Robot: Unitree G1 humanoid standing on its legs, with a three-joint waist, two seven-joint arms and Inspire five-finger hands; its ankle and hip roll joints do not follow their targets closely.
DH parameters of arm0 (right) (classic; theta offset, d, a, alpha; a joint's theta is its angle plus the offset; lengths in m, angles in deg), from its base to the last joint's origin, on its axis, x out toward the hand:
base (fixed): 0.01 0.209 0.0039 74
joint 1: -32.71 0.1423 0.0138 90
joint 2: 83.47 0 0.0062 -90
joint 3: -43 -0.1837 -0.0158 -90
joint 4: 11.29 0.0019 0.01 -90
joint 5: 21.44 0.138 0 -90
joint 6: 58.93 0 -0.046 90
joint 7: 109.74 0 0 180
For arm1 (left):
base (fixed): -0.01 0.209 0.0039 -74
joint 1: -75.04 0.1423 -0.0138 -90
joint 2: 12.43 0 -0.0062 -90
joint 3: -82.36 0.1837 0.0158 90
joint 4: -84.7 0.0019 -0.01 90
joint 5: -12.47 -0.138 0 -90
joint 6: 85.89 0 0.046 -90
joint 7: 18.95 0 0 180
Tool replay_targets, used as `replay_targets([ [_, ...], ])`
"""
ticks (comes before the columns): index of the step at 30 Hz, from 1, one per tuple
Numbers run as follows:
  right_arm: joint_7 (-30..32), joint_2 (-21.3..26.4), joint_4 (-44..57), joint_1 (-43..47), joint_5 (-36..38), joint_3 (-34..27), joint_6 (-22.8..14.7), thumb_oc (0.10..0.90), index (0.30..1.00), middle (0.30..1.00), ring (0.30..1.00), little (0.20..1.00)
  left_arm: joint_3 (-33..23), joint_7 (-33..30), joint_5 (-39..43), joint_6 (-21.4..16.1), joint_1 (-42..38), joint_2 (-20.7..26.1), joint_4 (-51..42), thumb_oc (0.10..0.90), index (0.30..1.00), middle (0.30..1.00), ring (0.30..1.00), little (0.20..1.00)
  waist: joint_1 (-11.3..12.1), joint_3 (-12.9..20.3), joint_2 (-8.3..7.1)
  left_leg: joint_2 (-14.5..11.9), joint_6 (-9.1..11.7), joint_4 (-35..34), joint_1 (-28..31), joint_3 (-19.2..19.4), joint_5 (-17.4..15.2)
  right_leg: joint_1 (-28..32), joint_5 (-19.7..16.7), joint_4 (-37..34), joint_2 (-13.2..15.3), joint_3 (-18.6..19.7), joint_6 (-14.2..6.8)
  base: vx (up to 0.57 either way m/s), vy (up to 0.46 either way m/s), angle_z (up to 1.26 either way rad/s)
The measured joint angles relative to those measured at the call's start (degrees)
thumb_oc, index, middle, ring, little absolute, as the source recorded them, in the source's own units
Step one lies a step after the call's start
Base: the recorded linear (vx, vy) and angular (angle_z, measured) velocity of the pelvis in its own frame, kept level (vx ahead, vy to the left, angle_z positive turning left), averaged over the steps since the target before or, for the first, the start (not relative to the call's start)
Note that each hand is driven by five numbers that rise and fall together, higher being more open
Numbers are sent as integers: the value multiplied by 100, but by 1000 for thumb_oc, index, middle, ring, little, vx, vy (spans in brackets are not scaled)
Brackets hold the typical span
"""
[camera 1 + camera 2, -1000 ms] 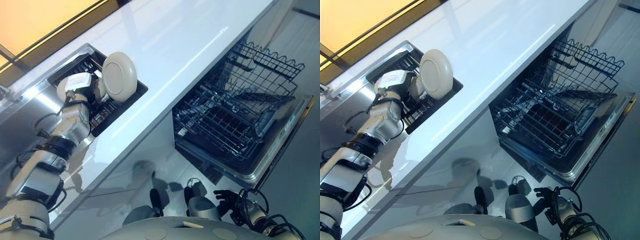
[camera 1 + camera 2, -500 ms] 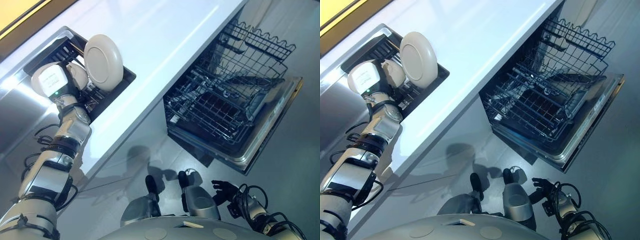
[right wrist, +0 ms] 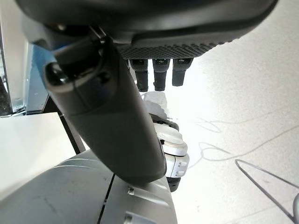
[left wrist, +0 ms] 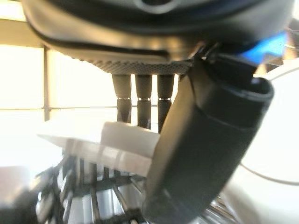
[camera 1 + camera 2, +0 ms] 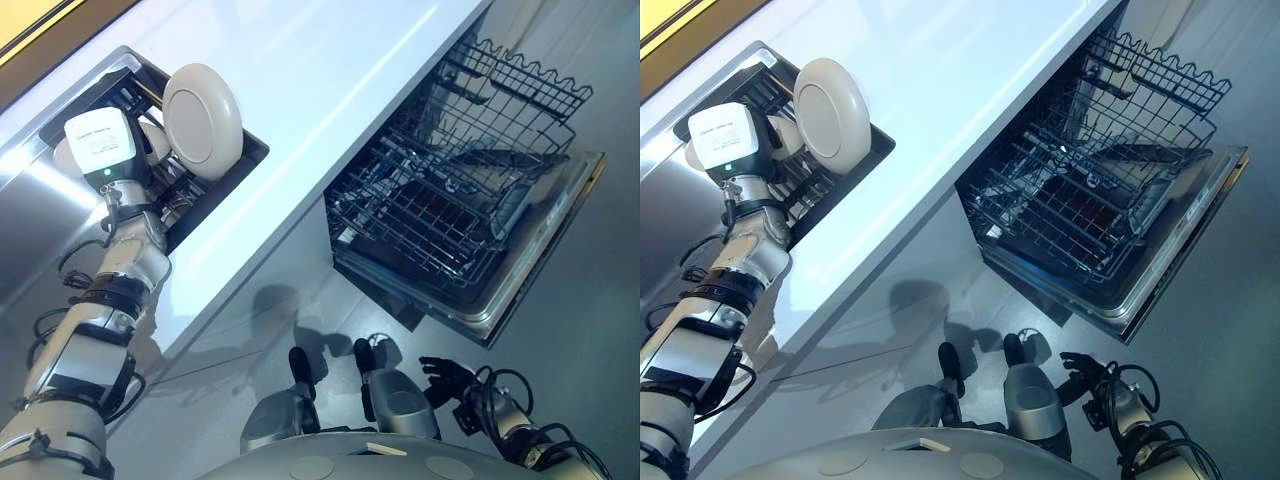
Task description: Pick up plates and place into dishwasher.
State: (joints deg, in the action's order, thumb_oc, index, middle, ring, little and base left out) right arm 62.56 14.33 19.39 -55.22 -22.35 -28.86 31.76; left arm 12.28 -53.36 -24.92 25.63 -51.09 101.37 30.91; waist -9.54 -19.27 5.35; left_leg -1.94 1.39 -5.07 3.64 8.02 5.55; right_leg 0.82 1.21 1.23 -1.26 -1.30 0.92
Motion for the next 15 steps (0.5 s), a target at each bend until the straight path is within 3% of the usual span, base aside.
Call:
replay_targets([
  [4, -14, -8, -2, 9, -200, -10, 1, 800, 900, 900, 900, 900, -19, 152, -95, -113, 93, 328, -221, 100, 300, 300, 300, 200, 43, 6, 14, 9, 7, 1, 63, -58, -2, 101, 3, -37, 19, -54, 3, 31, 52, 6],
  [7, -35, -17, -8, -7, -345, -46, 20, 800, 900, 900, 900, 900, -100, 154, -13, -447, 322, 586, -471, 100, 300, 300, 300, 200, 104, 7, 15, 24, 8, 2, 136, -123, -2, 189, 2, -55, 42, -93, 4, 25, 33, 7],
  [12, -44, -48, -46, -31, -548, -101, 51, 800, 900, 900, 900, 900, -565, -22, 196, -963, 533, 732, -772, 100, 300, 300, 300, 200, 221, 8, 16, 32, 11, 1, 240, -254, -4, 364, 2, -131, 71, -132, 5, 21, 36, 7],
  [15, -80, -76, -96, -56, -725, -214, 44, 800, 900, 900, 900, 900, -959, -123, 193, -1174, 721, 1204, -1083, 100, 300, 300, 300, 200, 299, 16, 18, 30, 15, 1, 273, -276, -7, 400, 1, -128, 68, -150, 5, 22, 37, 3],
])
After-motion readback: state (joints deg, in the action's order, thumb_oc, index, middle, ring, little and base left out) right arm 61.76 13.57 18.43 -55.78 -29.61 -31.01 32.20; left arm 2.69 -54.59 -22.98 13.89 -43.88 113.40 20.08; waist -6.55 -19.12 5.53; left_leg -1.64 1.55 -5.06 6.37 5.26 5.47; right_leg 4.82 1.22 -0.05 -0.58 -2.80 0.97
